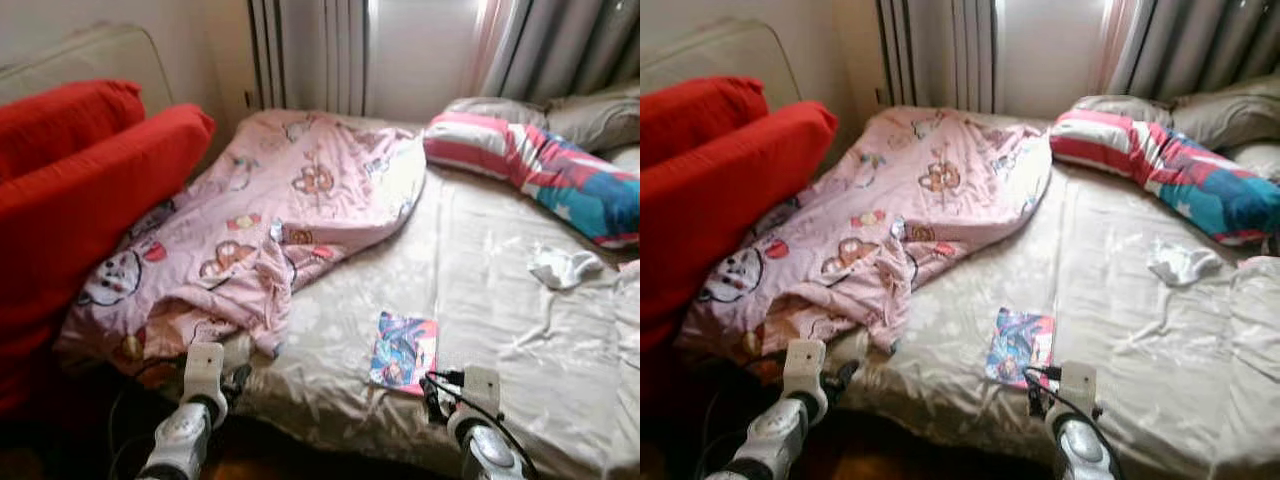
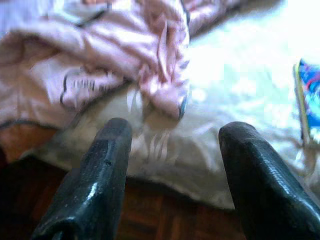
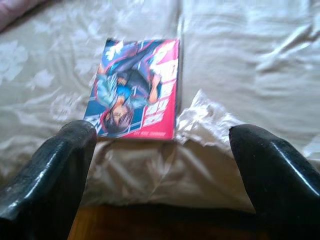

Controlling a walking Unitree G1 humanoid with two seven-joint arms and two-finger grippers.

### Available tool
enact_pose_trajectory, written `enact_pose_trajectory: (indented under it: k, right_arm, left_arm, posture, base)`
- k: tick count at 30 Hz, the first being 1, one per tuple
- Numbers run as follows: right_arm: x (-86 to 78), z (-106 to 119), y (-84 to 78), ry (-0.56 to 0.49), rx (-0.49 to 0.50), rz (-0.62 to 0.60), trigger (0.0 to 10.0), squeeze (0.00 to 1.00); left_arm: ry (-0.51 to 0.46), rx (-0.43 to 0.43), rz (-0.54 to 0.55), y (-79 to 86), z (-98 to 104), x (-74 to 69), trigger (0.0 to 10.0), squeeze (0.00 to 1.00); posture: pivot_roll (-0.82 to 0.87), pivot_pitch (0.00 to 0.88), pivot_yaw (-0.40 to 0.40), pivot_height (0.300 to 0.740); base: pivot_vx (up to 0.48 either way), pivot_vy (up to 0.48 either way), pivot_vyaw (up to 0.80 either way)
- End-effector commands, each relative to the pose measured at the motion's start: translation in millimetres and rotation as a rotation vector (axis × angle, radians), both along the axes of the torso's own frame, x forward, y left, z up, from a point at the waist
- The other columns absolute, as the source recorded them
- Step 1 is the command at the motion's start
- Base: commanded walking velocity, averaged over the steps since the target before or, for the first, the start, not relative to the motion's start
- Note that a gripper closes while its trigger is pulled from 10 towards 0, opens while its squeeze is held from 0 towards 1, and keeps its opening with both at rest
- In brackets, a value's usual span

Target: Clean up the room

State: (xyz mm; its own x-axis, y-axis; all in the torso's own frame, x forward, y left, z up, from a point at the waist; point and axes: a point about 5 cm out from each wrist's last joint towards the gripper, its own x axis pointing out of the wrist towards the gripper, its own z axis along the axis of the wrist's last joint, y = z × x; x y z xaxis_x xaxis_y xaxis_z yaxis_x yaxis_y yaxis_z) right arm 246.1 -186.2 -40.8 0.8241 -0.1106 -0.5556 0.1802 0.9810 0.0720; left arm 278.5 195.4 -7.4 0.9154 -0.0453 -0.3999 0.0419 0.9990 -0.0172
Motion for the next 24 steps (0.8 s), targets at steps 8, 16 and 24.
enact_pose_trajectory:
  k: [8, 16, 24]
  right_arm:
    - [0.8, 3.6, 0.2, -0.062, -0.008, -0.055, 10.0, 0.00]
    - [2.1, 4.9, -1.3, -0.069, -0.012, -0.060, 10.0, 0.00]
    - [6.4, 8.6, 0.0, -0.088, -0.031, 0.040, 10.0, 0.00]
  left_arm:
    - [-0.128, 0.002, -0.021, 0.2, 21.1, 16.2, 10.0, 0.00]
    - [-0.159, -0.006, -0.012, -0.2, 26.8, 20.5, 10.0, 0.00]
    - [-0.175, -0.014, -0.017, -8.1, 29.4, 23.9, 10.0, 0.00]
  posture:
    - [-0.02, 0.000, -0.021, 0.740]
    - [-0.01, 0.000, -0.035, 0.740]
    - [-0.02, 0.000, -0.052, 0.740]
  base:
    - [0.000, 0.000, 0.00]
    - [0.000, 0.000, 0.00]
    - [0.000, 0.000, 0.00]
